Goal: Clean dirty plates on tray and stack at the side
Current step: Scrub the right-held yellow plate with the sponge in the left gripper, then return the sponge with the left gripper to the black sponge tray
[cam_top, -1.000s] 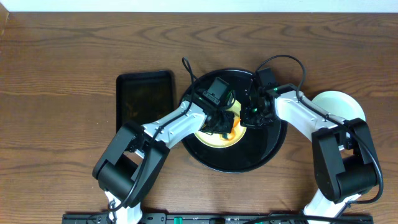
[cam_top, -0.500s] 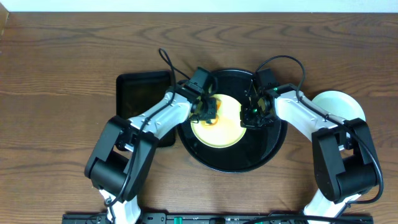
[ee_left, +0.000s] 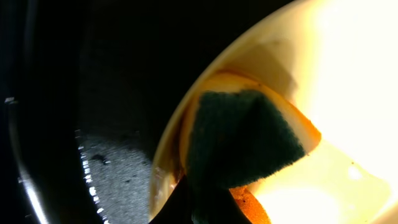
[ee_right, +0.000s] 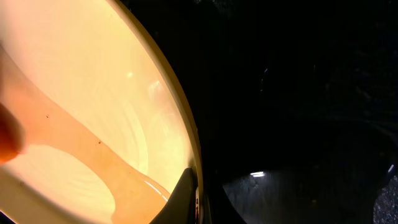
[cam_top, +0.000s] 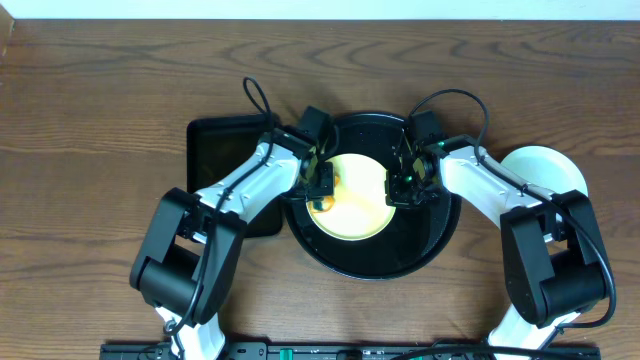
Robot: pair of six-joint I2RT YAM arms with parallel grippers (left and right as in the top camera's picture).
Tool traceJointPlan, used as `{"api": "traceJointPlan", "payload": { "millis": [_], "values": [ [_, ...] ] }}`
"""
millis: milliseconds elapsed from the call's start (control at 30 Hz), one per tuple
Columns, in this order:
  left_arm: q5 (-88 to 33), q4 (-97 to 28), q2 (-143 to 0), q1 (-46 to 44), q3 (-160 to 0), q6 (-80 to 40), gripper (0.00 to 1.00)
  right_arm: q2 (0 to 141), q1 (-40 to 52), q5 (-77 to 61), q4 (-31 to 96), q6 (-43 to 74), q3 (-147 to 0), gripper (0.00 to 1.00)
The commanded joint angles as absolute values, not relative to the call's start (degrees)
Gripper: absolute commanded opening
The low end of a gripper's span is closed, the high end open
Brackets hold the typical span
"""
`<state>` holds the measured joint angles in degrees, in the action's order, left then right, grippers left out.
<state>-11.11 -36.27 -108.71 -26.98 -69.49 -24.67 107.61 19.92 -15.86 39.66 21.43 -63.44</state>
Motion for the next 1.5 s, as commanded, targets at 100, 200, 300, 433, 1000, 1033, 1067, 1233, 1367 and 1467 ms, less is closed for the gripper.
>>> {"api": "traceJointPlan", "payload": {
  "millis": [100, 200, 300, 433, 1000, 1033, 1067, 1233, 1367, 1467],
  "values": [
    [-6.3, -37.3, -102.1, -23.2, -71.8, -25.4, 0.08, 110.1, 21.0, -8.7, 41.5, 19.9, -60.6, 0.01],
    [-6.3, -39.6, -98.9, -22.6, -71.8, -25.4, 0.08, 110.1, 21.0, -8.6, 40.9, 19.9, -60.6, 0.01],
    [-4.5, -43.1, -96.6, -22.0, -71.8, -25.2, 0.07, 110.1, 21.0, -8.6, 40.0, 19.9, -60.6, 0.14],
    [1.0, -46.8, -94.5, -20.0, -71.8, -25.1, 0.08, 110.1, 21.0, -8.6, 38.2, 19.9, -60.6, 0.27],
    [-16.7, -44.0, -94.5, -3.6, -68.5, -17.0, 0.08, 110.1, 21.1, -6.0, 36.8, 19.9, -60.1, 0.01],
    [-18.7, -43.7, -94.5, -2.5, -68.2, -16.4, 0.08, 110.1, 21.1, -5.7, 36.8, 19.9, -60.2, 0.01],
    [-20.5, -43.3, -94.6, -1.5, -67.9, -15.6, 0.08, 109.9, 21.1, -5.5, 36.9, 19.9, -60.2, 0.01],
    [-29.7, -42.8, -96.0, 3.0, -67.6, -9.8, 0.08, 107.1, 21.1, -3.3, 36.9, 19.9, -60.6, 0.01],
    [-36.2, -42.6, -98.9, 5.6, -67.5, -7.1, 0.08, 102.0, 21.1, 1.8, 37.6, 19.6, -60.6, 0.01],
    [-37.4, -42.5, -102.0, 7.0, -67.5, -7.1, 0.08, 97.9, 21.1, 6.6, 38.1, 18.2, -60.6, 0.01]
  ]
}}
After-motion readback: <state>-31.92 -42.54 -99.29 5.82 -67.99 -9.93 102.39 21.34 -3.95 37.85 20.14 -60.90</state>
